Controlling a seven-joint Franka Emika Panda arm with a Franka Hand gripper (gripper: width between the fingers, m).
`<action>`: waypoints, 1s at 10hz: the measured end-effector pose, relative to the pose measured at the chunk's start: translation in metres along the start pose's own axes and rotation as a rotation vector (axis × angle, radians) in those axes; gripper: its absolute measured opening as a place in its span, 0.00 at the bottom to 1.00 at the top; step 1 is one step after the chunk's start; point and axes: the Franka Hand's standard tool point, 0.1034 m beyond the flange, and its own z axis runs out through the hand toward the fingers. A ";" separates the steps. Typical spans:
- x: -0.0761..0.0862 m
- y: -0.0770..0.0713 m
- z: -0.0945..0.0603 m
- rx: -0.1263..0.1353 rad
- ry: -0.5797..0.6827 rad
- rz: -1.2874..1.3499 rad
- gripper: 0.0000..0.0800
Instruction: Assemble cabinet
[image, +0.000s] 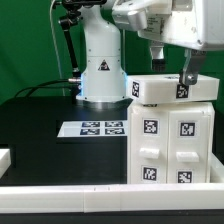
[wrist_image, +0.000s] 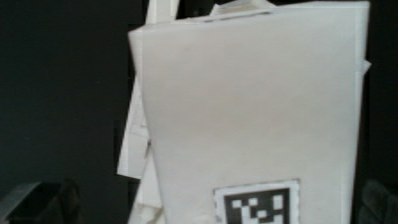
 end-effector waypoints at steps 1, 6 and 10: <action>0.001 -0.003 0.003 0.006 0.001 0.003 1.00; 0.002 -0.007 0.010 0.020 0.002 0.023 0.99; 0.000 -0.008 0.011 0.022 0.002 0.071 0.70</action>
Offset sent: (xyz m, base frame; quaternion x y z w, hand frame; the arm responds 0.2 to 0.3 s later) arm -0.0010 0.0076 -0.0047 -0.0041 0.0073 0.0040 1.0000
